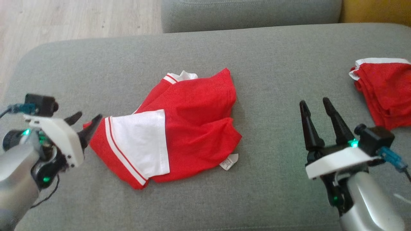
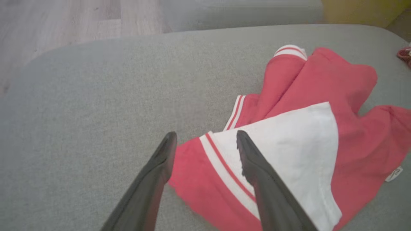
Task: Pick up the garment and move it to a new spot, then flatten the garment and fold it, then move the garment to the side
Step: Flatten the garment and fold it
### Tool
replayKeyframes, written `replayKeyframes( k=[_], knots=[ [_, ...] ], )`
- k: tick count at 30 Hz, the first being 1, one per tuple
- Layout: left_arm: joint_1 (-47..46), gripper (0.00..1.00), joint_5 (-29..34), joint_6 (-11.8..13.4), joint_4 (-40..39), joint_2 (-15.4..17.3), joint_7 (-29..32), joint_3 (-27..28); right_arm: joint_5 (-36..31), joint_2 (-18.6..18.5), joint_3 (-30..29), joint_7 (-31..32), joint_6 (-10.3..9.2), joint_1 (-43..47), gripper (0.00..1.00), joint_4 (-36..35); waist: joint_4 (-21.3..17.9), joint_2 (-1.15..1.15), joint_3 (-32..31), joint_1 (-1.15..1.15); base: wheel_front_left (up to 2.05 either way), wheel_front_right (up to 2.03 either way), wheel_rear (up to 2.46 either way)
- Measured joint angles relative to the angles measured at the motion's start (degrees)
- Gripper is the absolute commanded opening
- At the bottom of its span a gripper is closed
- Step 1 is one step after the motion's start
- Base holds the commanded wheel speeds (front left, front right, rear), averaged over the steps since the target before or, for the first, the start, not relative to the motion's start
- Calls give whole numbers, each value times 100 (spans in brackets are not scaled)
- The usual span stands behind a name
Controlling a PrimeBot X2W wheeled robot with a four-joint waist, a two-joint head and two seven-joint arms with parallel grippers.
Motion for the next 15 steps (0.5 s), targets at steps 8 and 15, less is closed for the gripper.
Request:
replayKeyframes(
  k=[8, 15],
  knots=[
    [-429, 100, -290, 112, -979, -335, 1270, -201, 0, 32, 14, -1, 0, 198, 100, 5, -150, 0, -71, 0, 0, 0, 0],
    [-696, 100, -153, 315, -899, -520, 2001, -436, 9, 166, 124, -20, 0, 136, 100, 38, -518, 0, 75, 0, 0, 0, 0]
  ],
)
